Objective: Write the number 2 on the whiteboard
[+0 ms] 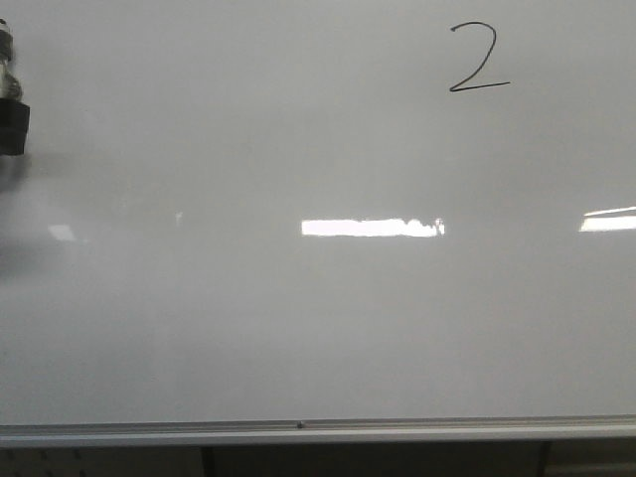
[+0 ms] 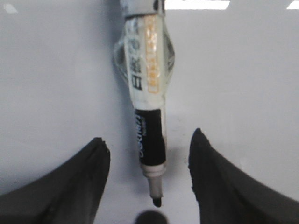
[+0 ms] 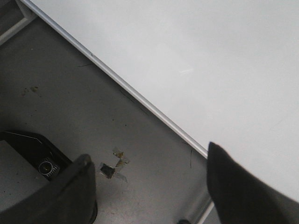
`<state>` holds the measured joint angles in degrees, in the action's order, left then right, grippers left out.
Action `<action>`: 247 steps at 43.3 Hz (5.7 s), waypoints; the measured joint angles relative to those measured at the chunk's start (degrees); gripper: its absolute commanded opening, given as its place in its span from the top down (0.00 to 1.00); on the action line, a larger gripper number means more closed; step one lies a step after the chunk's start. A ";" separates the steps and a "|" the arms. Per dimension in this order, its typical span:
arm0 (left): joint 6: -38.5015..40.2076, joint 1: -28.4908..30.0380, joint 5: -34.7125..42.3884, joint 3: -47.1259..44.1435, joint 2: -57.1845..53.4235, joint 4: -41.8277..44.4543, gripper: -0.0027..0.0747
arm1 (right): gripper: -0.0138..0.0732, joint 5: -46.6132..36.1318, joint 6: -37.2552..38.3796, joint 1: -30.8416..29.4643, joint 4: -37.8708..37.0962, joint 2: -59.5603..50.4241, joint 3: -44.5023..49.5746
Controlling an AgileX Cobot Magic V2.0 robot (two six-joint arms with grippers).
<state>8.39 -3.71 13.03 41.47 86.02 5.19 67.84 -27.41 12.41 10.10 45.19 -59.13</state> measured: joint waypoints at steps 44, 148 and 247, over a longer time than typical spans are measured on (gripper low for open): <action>-2.39 -13.94 -66.49 15.66 -43.58 -0.12 0.46 | 0.25 -2.94 21.68 -0.04 -3.57 -12.18 4.36; -9.49 -4.22 -49.63 -9.40 -63.95 -7.08 0.99 | 0.92 -9.26 26.79 -0.04 -6.34 -18.01 11.96; -17.25 3.39 -12.72 -41.74 -86.16 -10.70 0.99 | 0.92 -9.26 26.88 -0.04 -6.37 -18.01 11.96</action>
<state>-8.86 -0.32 0.31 -0.27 -0.14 -5.51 58.59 -0.53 12.36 3.73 27.18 -47.17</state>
